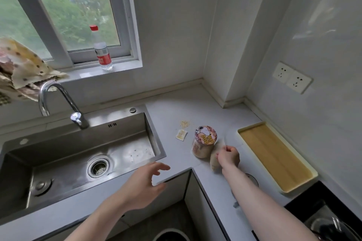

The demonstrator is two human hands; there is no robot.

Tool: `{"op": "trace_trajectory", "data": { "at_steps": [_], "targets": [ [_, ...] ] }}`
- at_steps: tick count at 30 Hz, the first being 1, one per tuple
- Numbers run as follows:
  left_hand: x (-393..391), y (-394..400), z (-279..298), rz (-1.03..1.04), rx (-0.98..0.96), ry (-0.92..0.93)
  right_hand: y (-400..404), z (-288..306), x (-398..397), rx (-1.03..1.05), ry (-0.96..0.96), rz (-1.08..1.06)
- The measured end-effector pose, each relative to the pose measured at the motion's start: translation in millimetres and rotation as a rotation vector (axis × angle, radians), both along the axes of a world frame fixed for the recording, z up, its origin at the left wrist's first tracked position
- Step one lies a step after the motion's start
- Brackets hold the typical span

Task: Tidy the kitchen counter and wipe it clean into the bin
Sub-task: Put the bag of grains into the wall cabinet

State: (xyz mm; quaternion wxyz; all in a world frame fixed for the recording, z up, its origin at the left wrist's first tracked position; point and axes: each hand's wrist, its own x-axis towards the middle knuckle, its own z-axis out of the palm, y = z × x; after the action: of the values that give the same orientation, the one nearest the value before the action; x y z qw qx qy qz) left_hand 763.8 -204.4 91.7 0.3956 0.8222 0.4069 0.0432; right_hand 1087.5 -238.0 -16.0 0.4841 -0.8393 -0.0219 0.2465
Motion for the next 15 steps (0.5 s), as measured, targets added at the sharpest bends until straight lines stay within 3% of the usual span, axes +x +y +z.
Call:
{"op": "trace_trajectory", "data": {
  "at_steps": [5,10,15],
  "targets": [
    [-19,14,-13,-0.024,-0.038,0.011,11,-15,-13,-0.060,0.036,0.031],
    [-36,36,-19,-0.029,-0.042,0.008,6,0,-36,-0.109,-0.102,0.117],
    [-50,55,-15,-0.047,-0.037,-0.019,-18,26,-84,-0.095,-0.197,0.073]
  ]
}}
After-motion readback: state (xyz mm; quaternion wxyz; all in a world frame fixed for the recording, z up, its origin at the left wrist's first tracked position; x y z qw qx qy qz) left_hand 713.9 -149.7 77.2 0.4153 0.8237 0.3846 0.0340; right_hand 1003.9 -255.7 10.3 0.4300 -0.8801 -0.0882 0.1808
